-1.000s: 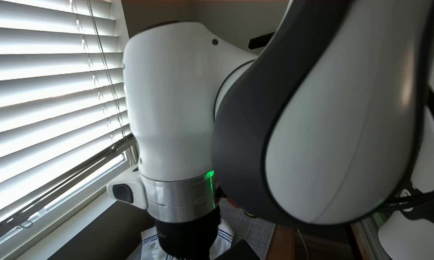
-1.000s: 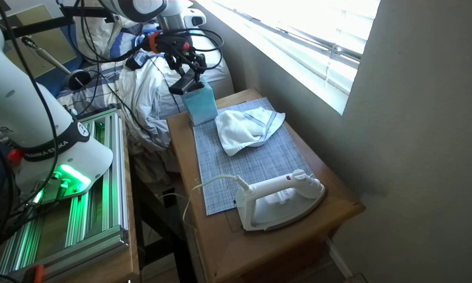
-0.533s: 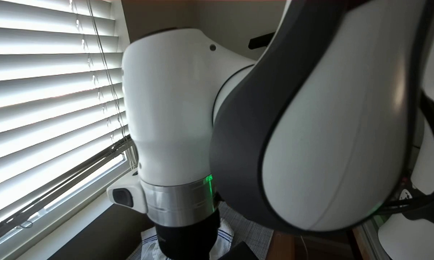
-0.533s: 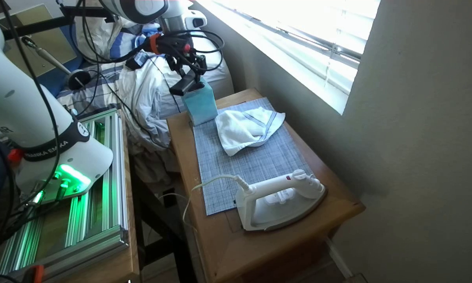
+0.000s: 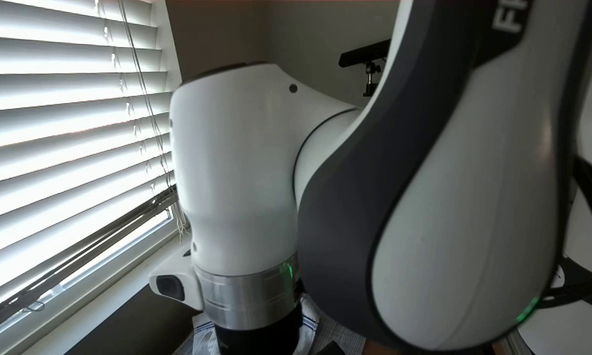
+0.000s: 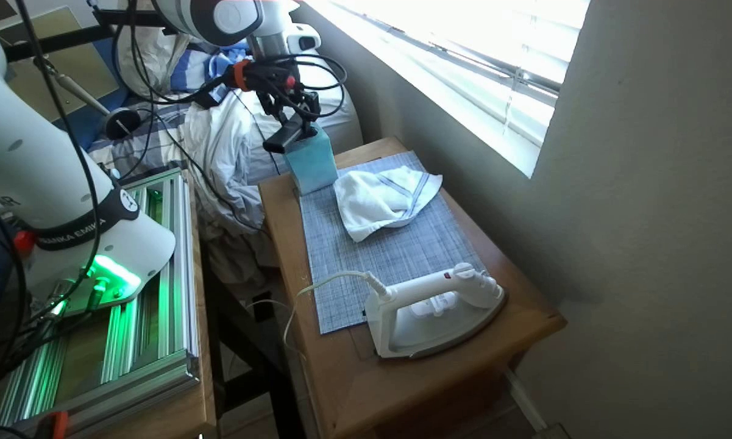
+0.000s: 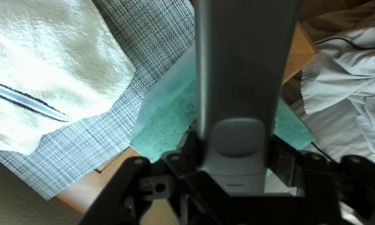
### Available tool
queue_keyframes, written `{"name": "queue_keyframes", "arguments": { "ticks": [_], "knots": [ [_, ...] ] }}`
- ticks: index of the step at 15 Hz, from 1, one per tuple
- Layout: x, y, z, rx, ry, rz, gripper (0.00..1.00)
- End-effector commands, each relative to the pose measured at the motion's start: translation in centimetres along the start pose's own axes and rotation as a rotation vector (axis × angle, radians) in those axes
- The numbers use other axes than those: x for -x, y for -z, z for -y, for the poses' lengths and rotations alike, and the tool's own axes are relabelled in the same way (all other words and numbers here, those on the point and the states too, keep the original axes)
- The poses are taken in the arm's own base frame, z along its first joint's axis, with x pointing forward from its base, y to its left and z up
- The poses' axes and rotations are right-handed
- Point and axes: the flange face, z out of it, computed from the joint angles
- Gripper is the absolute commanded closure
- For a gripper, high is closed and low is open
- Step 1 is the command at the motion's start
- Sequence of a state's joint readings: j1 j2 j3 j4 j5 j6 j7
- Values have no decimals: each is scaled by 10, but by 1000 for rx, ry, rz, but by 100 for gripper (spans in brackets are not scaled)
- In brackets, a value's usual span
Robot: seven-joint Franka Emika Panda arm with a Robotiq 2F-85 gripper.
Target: Pick up the remote control and put it on the tissue dispenser
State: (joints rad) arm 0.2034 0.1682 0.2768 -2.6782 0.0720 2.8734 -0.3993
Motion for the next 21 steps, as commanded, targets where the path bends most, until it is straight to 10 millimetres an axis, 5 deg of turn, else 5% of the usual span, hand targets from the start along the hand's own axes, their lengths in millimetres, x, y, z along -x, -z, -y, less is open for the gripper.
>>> {"name": "queue_keyframes", "arguments": {
  "ticks": [1, 15, 16, 21],
  "knots": [
    [-9, -7, 1, 3, 2, -15, 71],
    [-19, -22, -2, -17, 0, -6, 71],
    [-19, -22, -2, -18, -4, -3, 21],
    [-15, -14, 1, -9, -10, -20, 0]
  ]
}}
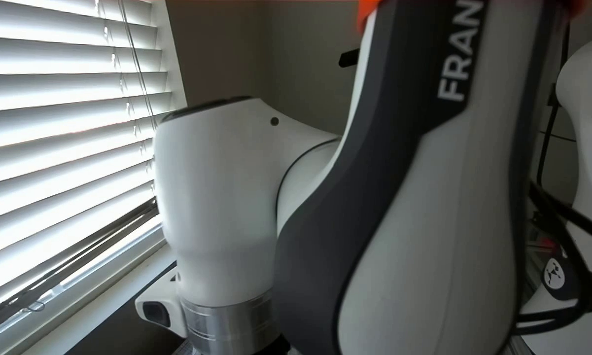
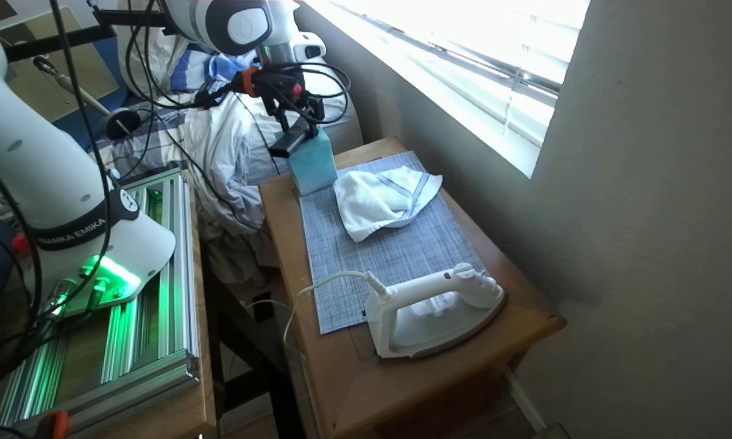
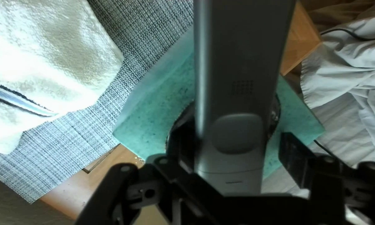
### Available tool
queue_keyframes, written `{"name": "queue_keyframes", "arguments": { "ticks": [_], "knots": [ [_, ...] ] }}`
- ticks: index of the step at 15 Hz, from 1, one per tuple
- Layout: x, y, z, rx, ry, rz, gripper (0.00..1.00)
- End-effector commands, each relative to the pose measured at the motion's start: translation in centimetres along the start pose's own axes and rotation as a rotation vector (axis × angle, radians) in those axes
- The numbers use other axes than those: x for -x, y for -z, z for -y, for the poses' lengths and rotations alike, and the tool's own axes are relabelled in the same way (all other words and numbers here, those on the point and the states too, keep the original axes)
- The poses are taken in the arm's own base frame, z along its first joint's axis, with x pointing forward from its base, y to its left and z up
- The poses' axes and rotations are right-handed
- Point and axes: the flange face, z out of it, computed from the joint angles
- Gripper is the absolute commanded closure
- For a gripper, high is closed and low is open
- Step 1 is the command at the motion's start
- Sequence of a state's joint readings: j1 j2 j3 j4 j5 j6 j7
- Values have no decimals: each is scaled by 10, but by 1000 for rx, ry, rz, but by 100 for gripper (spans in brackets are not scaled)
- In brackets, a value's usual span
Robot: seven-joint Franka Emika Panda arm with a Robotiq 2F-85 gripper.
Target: Pick up the remote control and put it on the tissue dispenser
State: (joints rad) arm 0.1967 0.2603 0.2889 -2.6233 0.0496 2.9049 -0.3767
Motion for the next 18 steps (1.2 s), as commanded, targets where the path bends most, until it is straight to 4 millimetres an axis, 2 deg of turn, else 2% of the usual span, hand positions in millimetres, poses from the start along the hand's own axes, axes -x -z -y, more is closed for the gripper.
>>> {"name": "queue_keyframes", "arguments": {
  "ticks": [1, 7, 11, 12, 13, 17, 18],
  "knots": [
    [1, 8, 1, 13, -9, -20, 0],
    [18, 37, -3, 66, -53, -125, 0],
    [50, 65, -22, 153, -215, -239, 0],
    [29, 76, -45, 158, -261, -260, 0],
    [35, 85, -54, 173, -308, -274, 0],
    [52, 125, -110, 233, -506, -360, 0],
    [43, 107, -94, 206, -431, -329, 0]
  ]
}}
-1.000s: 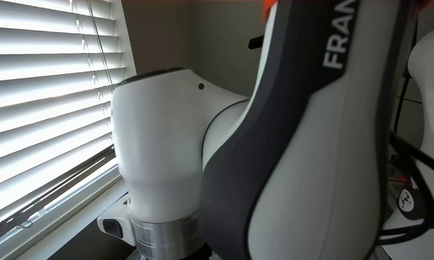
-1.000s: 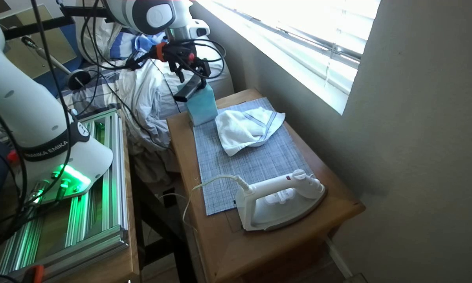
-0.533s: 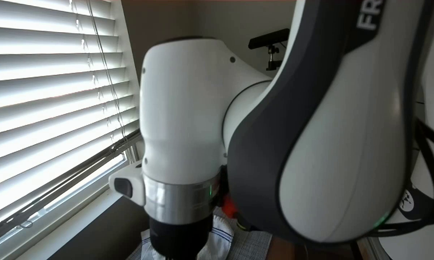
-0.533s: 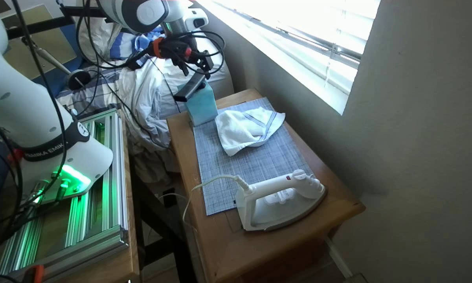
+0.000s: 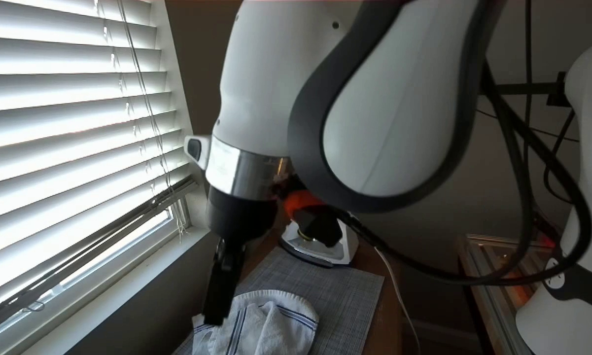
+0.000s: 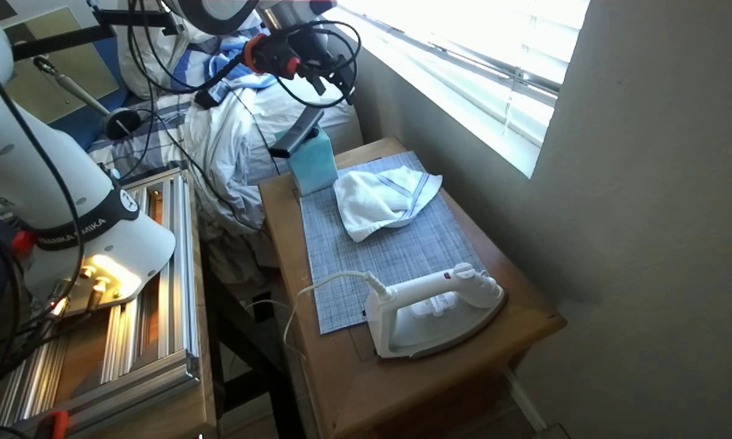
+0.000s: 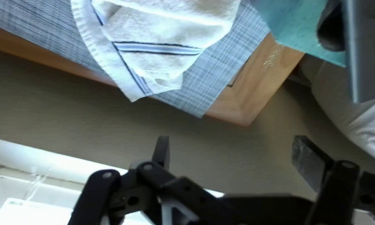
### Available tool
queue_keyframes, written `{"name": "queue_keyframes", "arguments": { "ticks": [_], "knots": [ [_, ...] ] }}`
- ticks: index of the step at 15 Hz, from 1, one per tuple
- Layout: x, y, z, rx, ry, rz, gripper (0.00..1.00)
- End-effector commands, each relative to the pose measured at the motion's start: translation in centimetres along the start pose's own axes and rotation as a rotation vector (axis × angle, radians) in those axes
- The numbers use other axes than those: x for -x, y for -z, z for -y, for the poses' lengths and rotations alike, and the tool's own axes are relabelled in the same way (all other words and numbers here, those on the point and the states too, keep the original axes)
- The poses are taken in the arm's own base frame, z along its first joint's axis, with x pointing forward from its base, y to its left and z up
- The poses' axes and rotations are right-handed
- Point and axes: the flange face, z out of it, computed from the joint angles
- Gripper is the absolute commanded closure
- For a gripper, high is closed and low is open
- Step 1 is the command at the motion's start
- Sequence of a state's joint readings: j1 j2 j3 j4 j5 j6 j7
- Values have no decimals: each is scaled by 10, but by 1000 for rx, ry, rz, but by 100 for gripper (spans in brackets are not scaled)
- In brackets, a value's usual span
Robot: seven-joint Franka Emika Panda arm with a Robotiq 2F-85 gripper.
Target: Pick up the remote control and put it on the tissue dispenser
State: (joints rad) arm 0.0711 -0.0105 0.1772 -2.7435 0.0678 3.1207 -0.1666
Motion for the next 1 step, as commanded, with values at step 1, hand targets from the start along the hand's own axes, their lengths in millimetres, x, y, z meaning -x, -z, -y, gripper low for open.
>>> {"name": "queue_keyframes", "arguments": {
  "ticks": [1],
  "knots": [
    [-2, 4, -8, 10, -13, -9, 0]
  ]
}}
